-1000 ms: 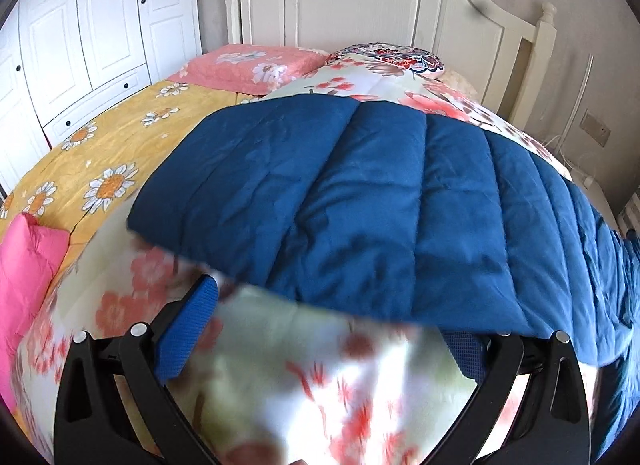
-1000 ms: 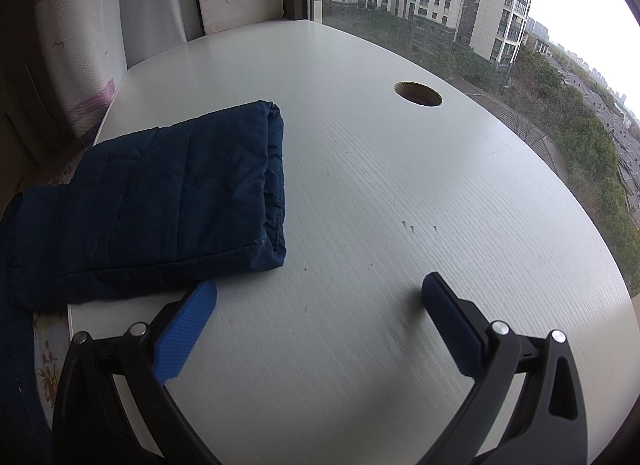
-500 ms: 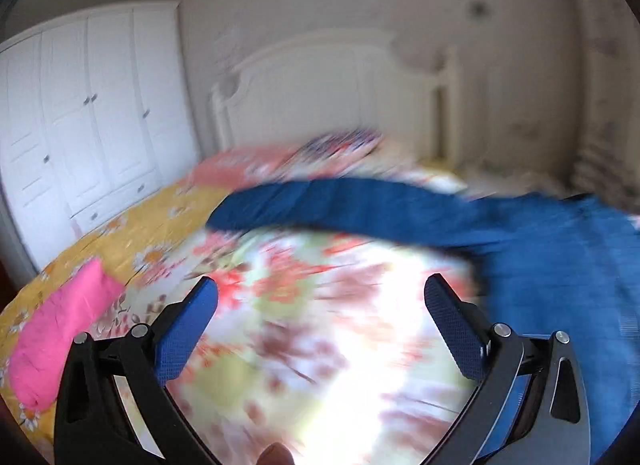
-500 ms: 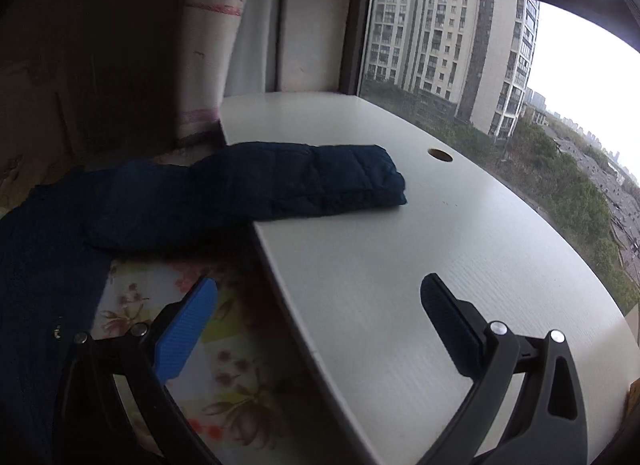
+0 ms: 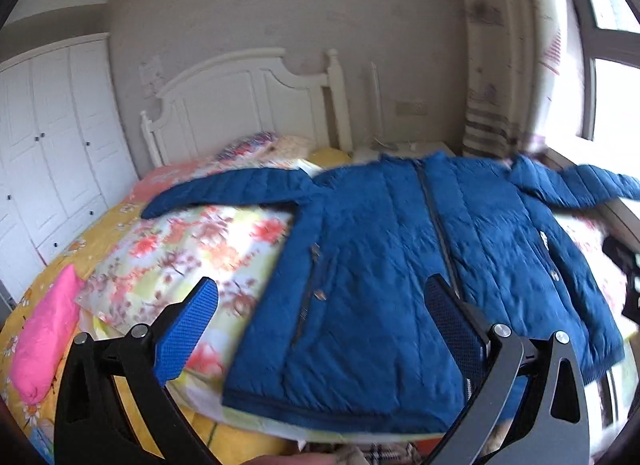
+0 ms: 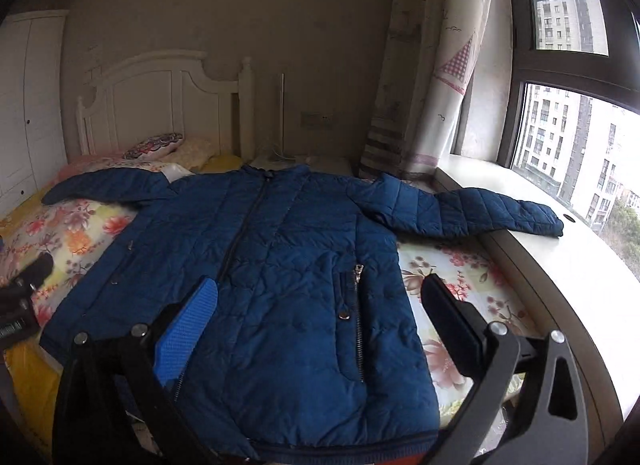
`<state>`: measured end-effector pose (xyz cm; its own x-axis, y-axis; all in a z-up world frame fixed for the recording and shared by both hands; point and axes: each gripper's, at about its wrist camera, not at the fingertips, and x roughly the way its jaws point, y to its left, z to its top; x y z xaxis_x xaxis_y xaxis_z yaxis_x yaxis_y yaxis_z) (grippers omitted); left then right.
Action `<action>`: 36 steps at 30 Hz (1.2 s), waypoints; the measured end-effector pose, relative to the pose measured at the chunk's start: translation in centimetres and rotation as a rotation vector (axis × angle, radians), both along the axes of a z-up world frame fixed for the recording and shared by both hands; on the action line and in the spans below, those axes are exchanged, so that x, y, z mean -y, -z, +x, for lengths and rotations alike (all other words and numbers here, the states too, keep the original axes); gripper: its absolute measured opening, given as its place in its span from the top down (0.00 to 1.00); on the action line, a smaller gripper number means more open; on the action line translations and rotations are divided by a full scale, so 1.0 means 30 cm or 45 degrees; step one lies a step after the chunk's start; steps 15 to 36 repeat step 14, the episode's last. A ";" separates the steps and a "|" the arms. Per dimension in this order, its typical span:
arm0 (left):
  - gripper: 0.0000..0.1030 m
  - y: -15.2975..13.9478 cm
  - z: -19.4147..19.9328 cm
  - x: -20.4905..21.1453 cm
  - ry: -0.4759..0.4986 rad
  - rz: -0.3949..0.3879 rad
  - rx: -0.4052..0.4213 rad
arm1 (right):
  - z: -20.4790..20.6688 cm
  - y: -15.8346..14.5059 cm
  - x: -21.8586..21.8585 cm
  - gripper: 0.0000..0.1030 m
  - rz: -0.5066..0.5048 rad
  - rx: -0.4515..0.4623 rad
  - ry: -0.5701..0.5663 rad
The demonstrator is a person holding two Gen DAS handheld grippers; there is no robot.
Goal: Fold large clothes
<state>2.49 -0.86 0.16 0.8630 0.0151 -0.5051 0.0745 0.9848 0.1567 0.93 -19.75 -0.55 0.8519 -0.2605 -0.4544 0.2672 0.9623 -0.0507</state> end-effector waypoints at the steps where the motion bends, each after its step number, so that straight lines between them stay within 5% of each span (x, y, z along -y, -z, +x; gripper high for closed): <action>1: 0.04 0.015 -0.002 0.002 0.008 -0.005 -0.017 | -0.006 -0.007 0.001 0.02 0.006 0.007 -0.002; 36: 0.04 0.055 0.028 -0.053 -0.042 -0.042 -0.043 | 0.002 0.010 -0.029 0.02 -0.036 -0.008 -0.030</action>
